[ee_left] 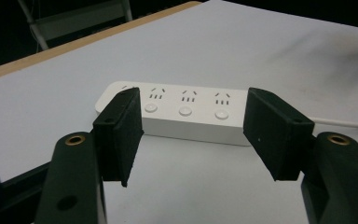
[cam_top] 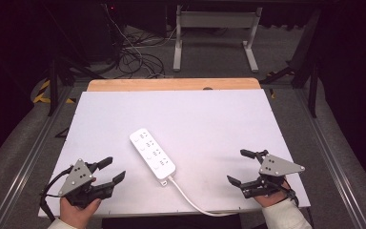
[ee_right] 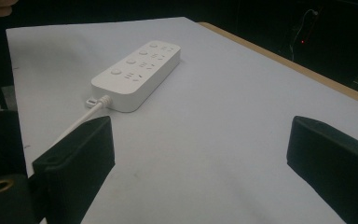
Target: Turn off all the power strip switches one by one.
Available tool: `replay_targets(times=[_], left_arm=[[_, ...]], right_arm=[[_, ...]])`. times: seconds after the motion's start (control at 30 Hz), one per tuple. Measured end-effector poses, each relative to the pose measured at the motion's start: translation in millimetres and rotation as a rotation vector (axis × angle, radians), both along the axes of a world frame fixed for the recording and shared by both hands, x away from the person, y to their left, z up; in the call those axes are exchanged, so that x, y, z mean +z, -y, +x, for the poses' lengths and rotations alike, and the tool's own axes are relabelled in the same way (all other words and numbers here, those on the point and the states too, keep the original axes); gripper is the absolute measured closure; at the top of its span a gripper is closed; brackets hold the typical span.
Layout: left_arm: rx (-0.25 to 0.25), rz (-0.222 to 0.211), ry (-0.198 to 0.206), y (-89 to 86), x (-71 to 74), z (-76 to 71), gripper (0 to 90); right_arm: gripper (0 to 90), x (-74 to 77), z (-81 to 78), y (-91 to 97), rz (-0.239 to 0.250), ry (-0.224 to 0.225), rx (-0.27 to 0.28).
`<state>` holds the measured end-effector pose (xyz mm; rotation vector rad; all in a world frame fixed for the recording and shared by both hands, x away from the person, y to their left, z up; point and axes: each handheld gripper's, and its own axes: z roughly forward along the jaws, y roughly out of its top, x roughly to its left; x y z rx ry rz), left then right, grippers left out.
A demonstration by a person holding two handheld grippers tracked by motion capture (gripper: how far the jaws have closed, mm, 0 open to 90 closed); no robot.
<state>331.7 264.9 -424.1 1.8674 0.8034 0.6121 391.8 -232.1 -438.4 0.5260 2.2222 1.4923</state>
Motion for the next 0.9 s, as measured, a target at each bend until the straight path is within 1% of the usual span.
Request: replay_targets(times=[0.03, 0.1, 0.13, 0.2, 0.23, 0.3, 0.37, 0.53, 0.63, 0.67, 0.7, 0.77, 0.8, 0.87, 0.9], left_arm=[[0.0, 0.021, 0.008, 0.2, 1.0, 0.4, 42.2], [0.003, 0.038, 0.01, 1.8, 2.2, 0.9, 44.6], [-0.004, 0.045, 0.011, 2.0, 3.3, 1.7, 45.7], [-0.013, 0.041, 0.004, 2.8, 4.4, 2.1, 49.5], [-0.023, 0.04, 0.005, 4.8, 7.4, 3.5, 49.6], [-0.025, 0.037, 0.002, 6.2, 9.0, 4.1, 50.1], [-0.046, 0.027, -0.022, 9.9, 12.7, 7.6, 51.0], [-0.062, 0.044, -0.037, 16.2, 13.9, 12.8, 51.0], [-0.08, 0.04, -0.053, 22.2, 15.9, 19.6, 51.1], [-0.08, 0.04, -0.053, 22.2, 15.9, 19.6, 51.1], [-0.091, 0.04, -0.064, 25.8, 16.8, 24.1, 51.3], [-0.093, 0.041, -0.066, 28.0, 16.9, 26.5, 53.4], [-0.105, 0.041, -0.079, 32.4, 16.9, 31.3, 54.4], [-0.111, 0.04, -0.083, 34.6, 16.8, 33.9, 55.0], [-0.121, 0.043, -0.092, 39.1, 16.9, 38.5, 55.2]], right_arm=[[8.1, -0.2, 0.3, 0.0, -0.002, -0.003, 0.003], [8.1, -0.5, 0.3, -0.4, -0.004, -0.003, 0.005], [8.1, -0.5, 0.1, -0.7, -0.005, -0.001, 0.003], [8.2, -0.4, -0.2, -1.1, -0.006, 0.0, 0.005], [8.2, -0.3, -0.2, -1.3, -0.007, 0.0, 0.005], [8.2, -0.5, 0.1, -1.7, -0.006, 0.001, 0.007], [8.3, -0.6, 0.0, -1.7, -0.008, -0.004, 0.007], [8.5, -1.0, 0.6, -1.8, -0.004, -0.008, 0.01], [8.5, -1.0, 0.7, -1.5, -0.001, -0.011, 0.013], [8.5, -1.0, 0.7, -1.5, 0.0, -0.011, 0.013], [8.5, -1.1, 0.7, -1.5, -0.001, -0.011, 0.013], [8.5, -1.1, 0.7, -1.4, 0.002, -0.012, 0.015], [8.5, -1.0, 0.8, -1.3, 0.002, -0.013, 0.017], [8.5, -1.1, 0.9, -1.2, 0.005, -0.016, 0.02], [8.5, -1.2, 1.1, -1.0, 0.007, -0.013, 0.022]])
